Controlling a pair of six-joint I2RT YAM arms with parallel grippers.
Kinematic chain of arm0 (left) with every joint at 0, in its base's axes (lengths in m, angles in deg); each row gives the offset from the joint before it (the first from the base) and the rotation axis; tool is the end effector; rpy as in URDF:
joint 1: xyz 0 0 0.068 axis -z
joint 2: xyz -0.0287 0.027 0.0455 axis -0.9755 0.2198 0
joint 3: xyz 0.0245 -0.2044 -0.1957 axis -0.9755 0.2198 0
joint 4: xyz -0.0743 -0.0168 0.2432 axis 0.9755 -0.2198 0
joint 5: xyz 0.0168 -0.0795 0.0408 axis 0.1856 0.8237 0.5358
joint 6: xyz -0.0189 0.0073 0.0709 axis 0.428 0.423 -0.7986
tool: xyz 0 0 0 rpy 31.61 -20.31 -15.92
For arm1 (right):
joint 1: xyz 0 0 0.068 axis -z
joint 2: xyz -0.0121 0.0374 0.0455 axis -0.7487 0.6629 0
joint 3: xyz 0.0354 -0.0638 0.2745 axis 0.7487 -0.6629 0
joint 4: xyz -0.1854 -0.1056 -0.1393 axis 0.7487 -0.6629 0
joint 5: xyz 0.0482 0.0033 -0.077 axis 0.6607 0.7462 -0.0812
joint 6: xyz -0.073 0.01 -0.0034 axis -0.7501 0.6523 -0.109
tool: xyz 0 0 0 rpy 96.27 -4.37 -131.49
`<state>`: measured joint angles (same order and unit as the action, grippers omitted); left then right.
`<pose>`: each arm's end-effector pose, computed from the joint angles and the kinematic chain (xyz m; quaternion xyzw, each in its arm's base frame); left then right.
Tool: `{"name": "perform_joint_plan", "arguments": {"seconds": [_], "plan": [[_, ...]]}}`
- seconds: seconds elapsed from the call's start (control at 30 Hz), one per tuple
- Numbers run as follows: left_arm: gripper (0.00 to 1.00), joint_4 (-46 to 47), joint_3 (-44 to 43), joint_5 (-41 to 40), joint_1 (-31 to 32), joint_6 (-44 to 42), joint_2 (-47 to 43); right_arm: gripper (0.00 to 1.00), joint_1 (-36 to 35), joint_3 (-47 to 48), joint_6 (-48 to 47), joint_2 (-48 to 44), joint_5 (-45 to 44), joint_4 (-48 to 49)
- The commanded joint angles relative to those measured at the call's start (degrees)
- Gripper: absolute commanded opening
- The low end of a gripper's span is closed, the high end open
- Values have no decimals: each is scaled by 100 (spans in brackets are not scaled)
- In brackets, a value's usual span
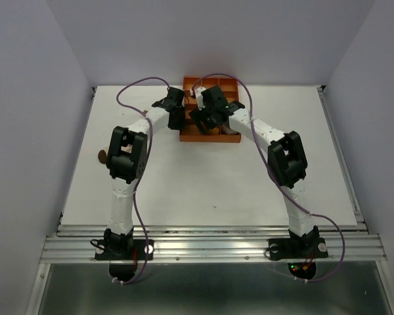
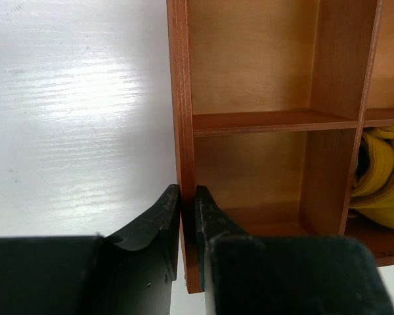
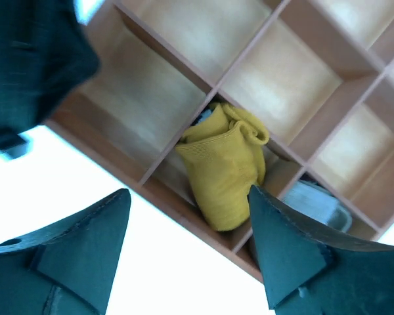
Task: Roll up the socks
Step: Place the sock in the storage box.
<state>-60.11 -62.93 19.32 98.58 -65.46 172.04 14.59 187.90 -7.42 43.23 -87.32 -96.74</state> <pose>0.4830 -0.1884 0.1866 0.0407 0.9290 -0.1217 0.3472 0.4409 0.2915 0.2284 -0.3191 0.8727 0.0551 0.3655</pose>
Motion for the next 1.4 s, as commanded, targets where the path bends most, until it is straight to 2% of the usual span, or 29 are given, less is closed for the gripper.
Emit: {"name": "perform_joint_plan", "arguments": {"seconds": [0.0,0.03,0.07,0.23,0.33,0.4,0.43,0.47,0.5,0.53,0.57,0.67,0.87,1.13,1.37], "plan": [[18,38,-156,331,61,258,108,83,-56,-236,49,-802,166,502],[22,64,-147,296,52,258,90,96,-56,-316,58,-995,166,642],[22,47,-147,261,61,293,73,100,-56,-421,85,-1101,157,748],[23,38,-130,225,61,293,46,100,-56,-1063,418,-1550,-176,1442],[22,100,-59,234,61,302,20,100,5,-977,961,-1472,-606,1584],[21,161,-7,243,52,311,-15,93,57,-888,1147,-1297,-993,1575],[21,170,-6,234,52,293,-24,84,58,-853,1201,-1252,-1072,1575],[21,179,-6,217,61,285,-33,64,58,-809,1279,-1199,-1099,1584],[21,179,-6,208,52,276,-33,64,119,-774,1332,-1147,-1082,1584],[20,170,-6,190,52,267,-24,42,119,-756,1385,-1059,-1030,1575],[19,170,-6,173,52,267,-7,29,119,-721,1429,-1006,-994,1584],[16,153,-41,208,61,258,28,14,172,-538,1465,-726,-968,1575],[12,179,-24,217,52,223,55,10,225,-221,1465,-162,-871,1531],[9,196,-6,252,52,161,99,9,225,113,1316,435,-1029,1549],[8,223,20,269,52,118,99,8,225,87,1105,734,-564,1505]]}}
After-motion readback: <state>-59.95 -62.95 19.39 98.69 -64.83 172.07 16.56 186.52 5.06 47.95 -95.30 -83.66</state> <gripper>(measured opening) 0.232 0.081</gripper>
